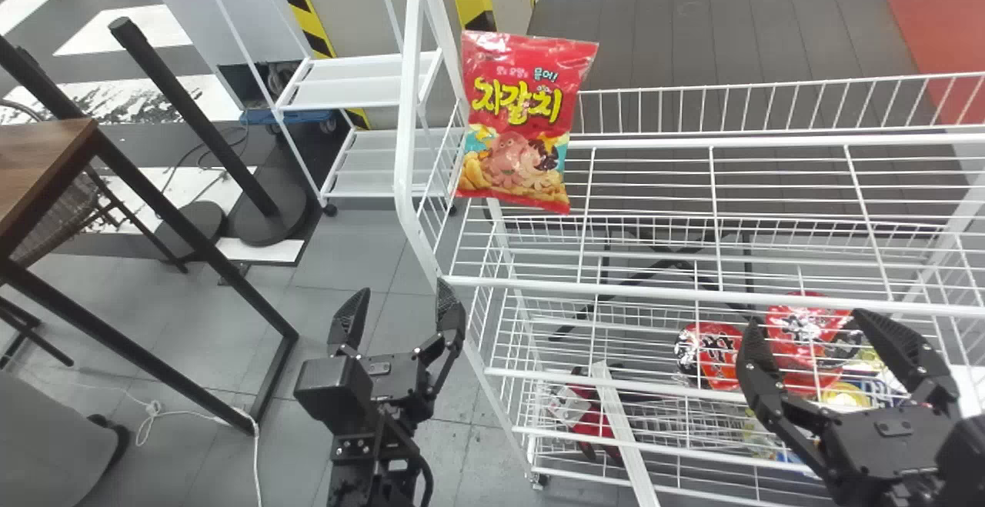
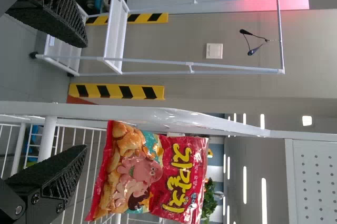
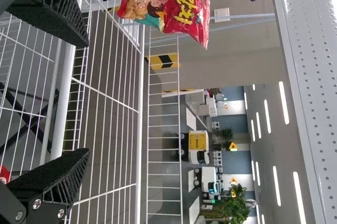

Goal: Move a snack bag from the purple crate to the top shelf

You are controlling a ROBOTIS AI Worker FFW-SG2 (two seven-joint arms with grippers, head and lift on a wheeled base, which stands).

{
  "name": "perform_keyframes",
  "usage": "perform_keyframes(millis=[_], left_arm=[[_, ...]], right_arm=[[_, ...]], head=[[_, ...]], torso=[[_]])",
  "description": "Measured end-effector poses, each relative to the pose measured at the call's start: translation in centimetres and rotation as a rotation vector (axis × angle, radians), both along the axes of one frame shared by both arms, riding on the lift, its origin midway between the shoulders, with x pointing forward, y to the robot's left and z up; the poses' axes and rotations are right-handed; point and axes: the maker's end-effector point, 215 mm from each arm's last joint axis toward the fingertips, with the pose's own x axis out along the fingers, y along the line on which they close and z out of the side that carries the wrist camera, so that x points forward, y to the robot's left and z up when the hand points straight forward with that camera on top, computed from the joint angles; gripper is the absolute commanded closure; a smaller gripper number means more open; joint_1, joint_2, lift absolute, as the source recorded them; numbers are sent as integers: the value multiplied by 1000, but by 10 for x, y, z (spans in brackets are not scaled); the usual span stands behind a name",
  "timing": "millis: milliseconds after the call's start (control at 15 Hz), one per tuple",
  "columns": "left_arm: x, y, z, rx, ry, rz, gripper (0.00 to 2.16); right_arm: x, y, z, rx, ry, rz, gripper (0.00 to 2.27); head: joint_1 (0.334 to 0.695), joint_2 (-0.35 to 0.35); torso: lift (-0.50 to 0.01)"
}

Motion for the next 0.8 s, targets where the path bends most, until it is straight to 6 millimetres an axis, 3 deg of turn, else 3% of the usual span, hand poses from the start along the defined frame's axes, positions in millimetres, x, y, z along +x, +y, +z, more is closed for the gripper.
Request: perform_keyframes(millis=[800], left_arm=[[-2, 0, 2, -2, -6, -1, 144]], right_arm=[[-4, 0, -3, -3, 18, 2, 93]], head=[[695, 272]], torso=[[-17]])
